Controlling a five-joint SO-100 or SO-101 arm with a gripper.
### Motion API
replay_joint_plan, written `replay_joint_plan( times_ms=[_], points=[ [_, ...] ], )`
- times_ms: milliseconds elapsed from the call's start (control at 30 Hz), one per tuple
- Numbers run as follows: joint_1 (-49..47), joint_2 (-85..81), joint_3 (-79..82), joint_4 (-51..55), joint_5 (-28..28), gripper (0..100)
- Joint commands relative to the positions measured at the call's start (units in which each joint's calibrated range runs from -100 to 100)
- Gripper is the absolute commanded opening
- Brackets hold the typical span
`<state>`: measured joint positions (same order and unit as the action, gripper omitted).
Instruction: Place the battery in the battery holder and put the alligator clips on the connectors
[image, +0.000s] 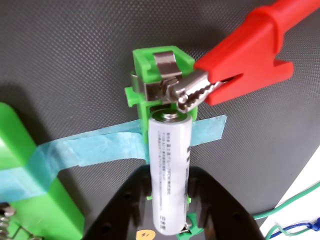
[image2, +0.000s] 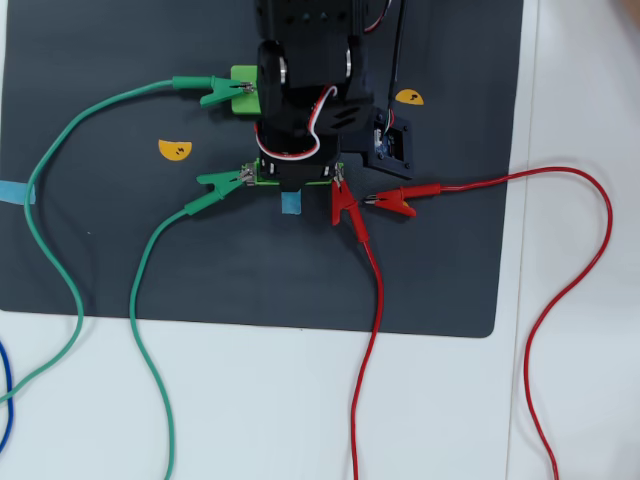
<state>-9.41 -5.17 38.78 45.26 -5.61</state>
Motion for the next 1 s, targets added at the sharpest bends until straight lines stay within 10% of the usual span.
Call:
replay_joint_plan(
  times_ms=[0, 967],
  points=[
    [-1.45, -0.41, -0.01, -0.18, 0.32, 1],
    [-1.24, -4.74, 1.22, 2.66, 5.17, 20]
  ],
)
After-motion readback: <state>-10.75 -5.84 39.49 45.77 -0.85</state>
